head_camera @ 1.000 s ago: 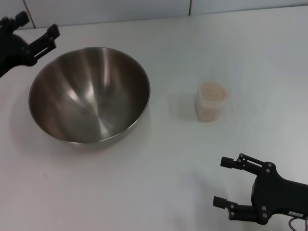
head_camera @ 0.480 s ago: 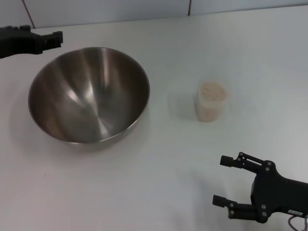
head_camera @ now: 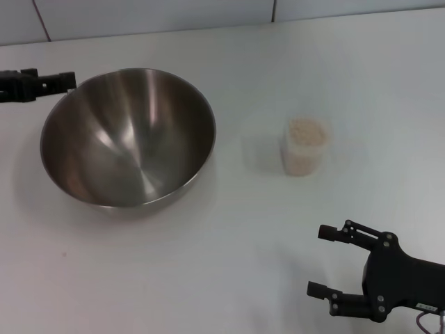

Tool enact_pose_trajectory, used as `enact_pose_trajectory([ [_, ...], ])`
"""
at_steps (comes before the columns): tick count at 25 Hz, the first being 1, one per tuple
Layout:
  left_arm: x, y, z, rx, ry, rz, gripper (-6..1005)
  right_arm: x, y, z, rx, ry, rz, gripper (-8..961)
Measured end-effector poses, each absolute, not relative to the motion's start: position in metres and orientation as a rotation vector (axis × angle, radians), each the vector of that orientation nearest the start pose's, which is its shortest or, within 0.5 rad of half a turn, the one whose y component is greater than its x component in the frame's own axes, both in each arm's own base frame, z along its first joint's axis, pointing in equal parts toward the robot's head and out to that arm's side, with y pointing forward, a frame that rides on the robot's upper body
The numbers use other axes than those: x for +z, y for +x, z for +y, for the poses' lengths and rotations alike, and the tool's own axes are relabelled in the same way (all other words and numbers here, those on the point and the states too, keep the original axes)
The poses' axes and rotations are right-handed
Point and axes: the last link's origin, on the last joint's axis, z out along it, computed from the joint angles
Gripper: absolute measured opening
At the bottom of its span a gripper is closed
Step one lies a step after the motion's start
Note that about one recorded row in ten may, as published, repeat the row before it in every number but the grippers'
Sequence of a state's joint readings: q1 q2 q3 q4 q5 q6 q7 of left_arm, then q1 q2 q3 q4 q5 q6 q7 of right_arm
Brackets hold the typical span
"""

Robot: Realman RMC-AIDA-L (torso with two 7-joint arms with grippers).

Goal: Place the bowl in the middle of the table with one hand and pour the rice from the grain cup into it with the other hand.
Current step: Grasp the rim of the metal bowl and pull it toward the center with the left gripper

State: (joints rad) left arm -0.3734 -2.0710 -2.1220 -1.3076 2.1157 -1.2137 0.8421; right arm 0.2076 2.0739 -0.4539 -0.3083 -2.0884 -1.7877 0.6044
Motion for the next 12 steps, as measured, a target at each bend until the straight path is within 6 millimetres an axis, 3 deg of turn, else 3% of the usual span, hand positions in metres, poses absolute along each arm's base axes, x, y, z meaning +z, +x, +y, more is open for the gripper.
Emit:
enact_pose_trajectory([
  [12, 0.046, -0.244, 0.371, -0.225, -2.311, -1.020, 807, -0.032, 0.331, 0.177, 0.931, -2.580, 0.336, 840],
])
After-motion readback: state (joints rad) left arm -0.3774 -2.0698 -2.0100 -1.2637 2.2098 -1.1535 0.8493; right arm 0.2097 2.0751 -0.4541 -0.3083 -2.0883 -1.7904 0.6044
